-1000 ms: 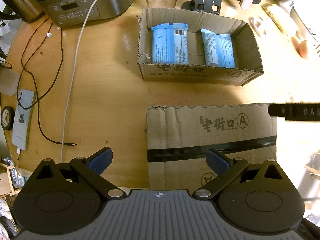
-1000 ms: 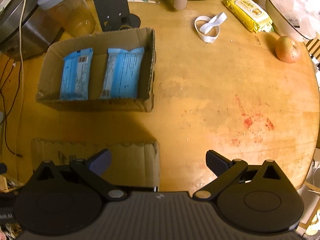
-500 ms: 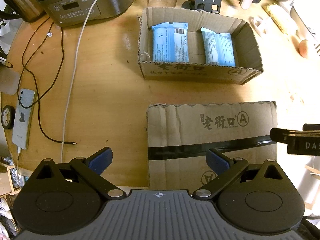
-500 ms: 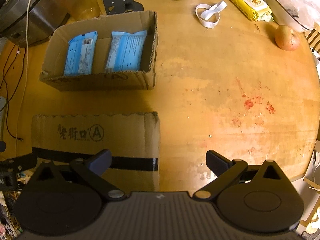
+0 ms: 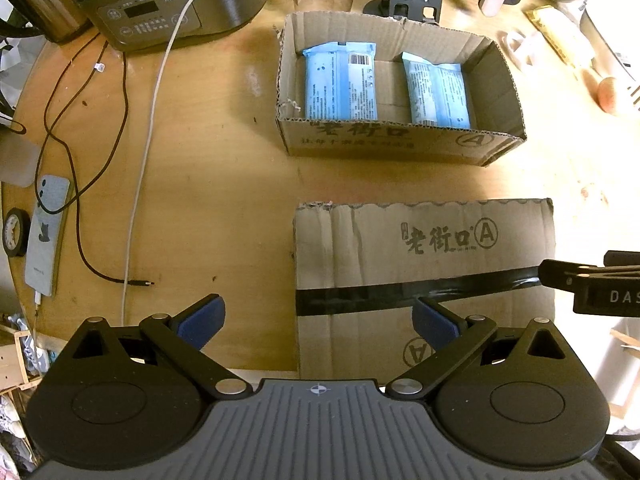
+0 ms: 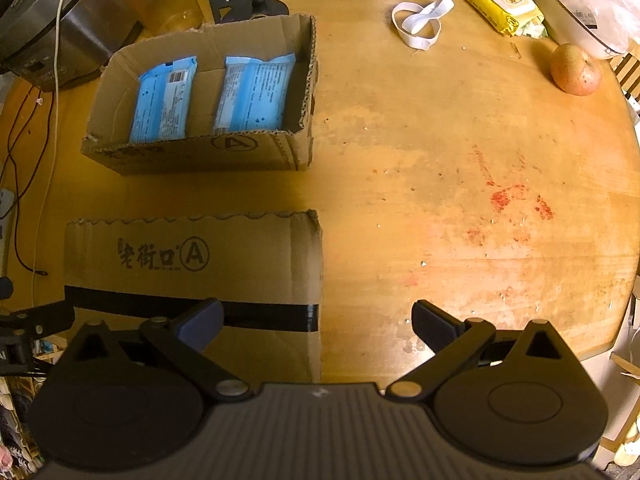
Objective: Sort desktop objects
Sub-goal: 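Close the left gripper on one side of the taped box while the right gripper grips the other side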
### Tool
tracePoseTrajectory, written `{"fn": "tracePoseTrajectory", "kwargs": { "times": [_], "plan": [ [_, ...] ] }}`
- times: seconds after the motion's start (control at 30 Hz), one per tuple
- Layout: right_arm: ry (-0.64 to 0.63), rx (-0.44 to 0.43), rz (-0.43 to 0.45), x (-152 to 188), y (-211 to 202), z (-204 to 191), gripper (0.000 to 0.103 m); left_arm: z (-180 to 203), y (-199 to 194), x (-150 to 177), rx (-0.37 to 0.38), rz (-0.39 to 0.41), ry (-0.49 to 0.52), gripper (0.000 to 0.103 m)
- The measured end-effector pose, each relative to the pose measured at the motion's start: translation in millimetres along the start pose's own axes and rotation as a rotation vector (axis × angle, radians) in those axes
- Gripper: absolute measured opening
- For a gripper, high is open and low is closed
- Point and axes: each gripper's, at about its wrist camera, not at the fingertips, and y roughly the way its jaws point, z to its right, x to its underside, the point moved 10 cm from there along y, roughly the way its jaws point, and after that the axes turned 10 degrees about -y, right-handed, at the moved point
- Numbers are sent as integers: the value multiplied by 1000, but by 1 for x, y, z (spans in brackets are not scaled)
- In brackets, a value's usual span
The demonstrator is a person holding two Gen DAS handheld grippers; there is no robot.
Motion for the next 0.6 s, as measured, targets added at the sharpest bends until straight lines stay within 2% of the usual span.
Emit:
{"fn": "tracePoseTrajectory", "kwargs": {
  "times": [0.3, 0.6],
  "plan": [
    [16, -62, 7, 0, 10, 7, 103, -4, 6, 2, 24, -10, -8, 103],
    [30, -191, 49, 0, 17, 14, 103, -9, 21, 1, 127, -39, -34, 103]
  ]
}}
